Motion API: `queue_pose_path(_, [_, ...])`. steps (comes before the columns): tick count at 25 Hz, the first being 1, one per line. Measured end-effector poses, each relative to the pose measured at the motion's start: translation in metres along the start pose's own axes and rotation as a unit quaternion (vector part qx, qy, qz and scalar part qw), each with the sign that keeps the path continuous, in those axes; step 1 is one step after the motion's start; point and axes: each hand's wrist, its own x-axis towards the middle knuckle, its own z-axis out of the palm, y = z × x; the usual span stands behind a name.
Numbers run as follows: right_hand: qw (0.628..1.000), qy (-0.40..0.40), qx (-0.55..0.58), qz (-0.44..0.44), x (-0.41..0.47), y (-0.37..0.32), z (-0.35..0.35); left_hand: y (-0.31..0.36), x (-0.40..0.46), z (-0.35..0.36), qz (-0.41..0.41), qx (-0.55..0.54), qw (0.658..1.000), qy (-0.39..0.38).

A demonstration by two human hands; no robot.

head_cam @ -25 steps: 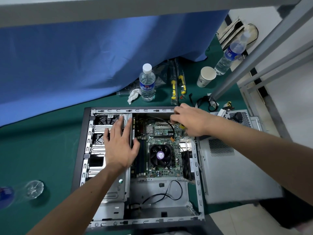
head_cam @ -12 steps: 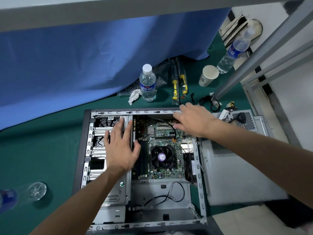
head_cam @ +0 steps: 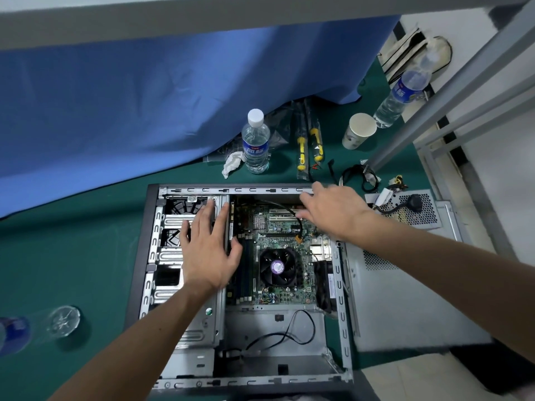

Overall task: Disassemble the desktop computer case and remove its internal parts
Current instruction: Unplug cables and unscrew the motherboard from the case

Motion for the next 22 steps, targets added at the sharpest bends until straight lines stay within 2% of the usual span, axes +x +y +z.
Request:
queue_pose_path(4, [0.992,0.025,0.081,-0.096,0.000,0.002,-0.002,0.000,0.001,0.001,0.004,0.002,1.000,0.000])
queue_pose_path(6, [0.993,0.012,0.083,-0.085,-0.001,0.003,-0.005,-0.001,0.000,0.001,0.003,0.002,1.000,0.001])
queue_pose_path(9, [1.000,-0.007,0.020,-0.003,-0.002,0.000,-0.004,0.001,0.000,0.000,0.005,-0.004,1.000,0.004])
queue_pose_path(14, [0.990,-0.044,0.110,-0.079,0.003,0.007,-0.010,0.000,-0.001,0.000,0.005,-0.008,1.000,0.006])
queue_pose_path(17, [0.995,-0.028,0.100,-0.015,0.002,-0.001,-0.009,0.000,0.000,0.000,0.004,-0.010,1.000,0.007])
queue_pose_path(19, [0.998,-0.020,0.051,0.027,0.003,-0.004,-0.006,0.000,0.000,-0.001,0.005,-0.009,1.000,0.008])
queue_pose_path(22, [0.996,-0.042,0.078,-0.017,0.003,0.004,-0.008,-0.001,0.000,0.001,0.008,-0.007,1.000,0.010])
